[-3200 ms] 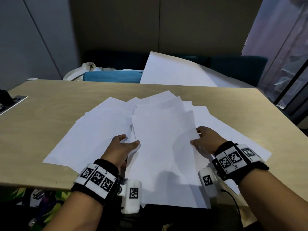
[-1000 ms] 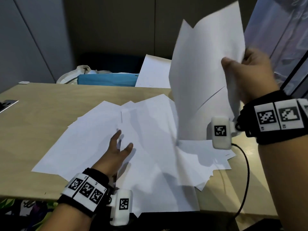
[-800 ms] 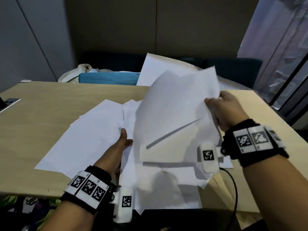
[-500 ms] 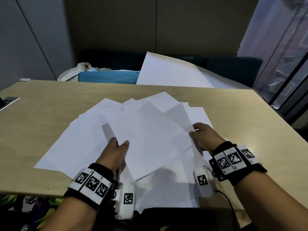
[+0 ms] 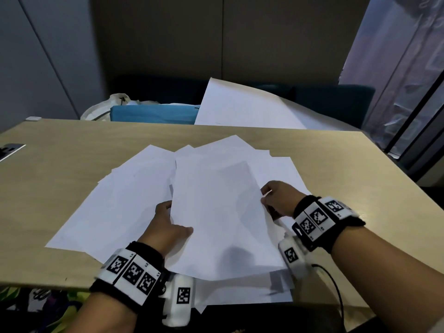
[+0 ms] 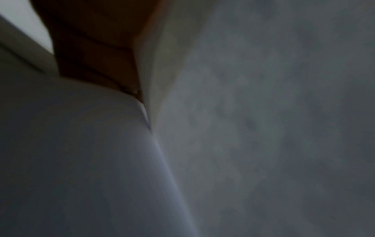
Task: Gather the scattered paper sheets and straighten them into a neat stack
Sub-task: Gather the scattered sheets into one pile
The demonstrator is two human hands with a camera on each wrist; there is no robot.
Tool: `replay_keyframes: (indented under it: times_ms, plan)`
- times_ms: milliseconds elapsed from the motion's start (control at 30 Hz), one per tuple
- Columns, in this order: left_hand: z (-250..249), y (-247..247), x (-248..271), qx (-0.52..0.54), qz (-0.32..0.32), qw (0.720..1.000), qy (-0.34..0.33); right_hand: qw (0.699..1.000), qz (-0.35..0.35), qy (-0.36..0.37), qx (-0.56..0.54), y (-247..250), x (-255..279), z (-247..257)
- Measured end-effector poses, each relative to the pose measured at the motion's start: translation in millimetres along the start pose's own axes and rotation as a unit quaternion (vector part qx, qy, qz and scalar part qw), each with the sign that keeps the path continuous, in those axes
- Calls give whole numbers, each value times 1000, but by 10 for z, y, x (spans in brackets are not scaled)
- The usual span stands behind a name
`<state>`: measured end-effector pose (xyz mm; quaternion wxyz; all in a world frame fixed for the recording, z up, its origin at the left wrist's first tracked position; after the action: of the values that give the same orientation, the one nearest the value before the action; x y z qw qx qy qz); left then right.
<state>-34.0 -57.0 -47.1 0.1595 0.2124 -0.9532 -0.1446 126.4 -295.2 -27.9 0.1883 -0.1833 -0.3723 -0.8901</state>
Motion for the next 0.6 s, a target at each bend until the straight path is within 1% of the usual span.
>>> replay_keyframes:
  times_ms: [33, 67, 100, 133, 167, 233, 300, 367, 500, 600]
  plan:
    - [12, 13, -2, 3, 0, 1000, -2, 1000, -10, -11, -18, 106, -39, 0]
    - [21, 43, -15, 6, -5, 1000, -5, 999, -48, -16, -7, 286, -106, -1]
    - [27, 70, -30, 1, -11, 1000, -9, 993, -105, -29, 55, 517, -155, 0]
    - [29, 97, -36, 0, -17, 1000, -14, 980, -149, -43, 127, 711, -173, -11]
    - [30, 114, -47, 4, -19, 1000, -18, 966, -167, -68, 185, 835, -174, -50]
    - [23, 144, -51, 26, -27, 999, -26, 948, -148, -106, 260, 906, -212, -168]
    - [-4, 174, -28, 45, -38, 998, -31, 937, -133, -124, 298, 863, -289, -268]
    - [-15, 156, -17, 59, -32, 997, -28, 936, -145, -130, 294, 836, -352, -326]
    - [29, 101, 0, 66, 1, 998, -3, 942, -141, -135, 272, 776, -330, -316]
    - [94, 98, -29, 66, 9, 998, 10, 946, -119, -142, 265, 806, -329, -356]
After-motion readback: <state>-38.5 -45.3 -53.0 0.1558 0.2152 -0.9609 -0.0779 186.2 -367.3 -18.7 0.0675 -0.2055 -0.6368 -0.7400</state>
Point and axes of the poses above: each hand's wrist, its own x-axis away from the middle knuckle, its own y-axis out of the back of the hand, z = x × y, the point moved 9 cm from there along -x, towards the middle knuckle, and after that the axes turned 7 degrees about -y, right-handed, at the moved point
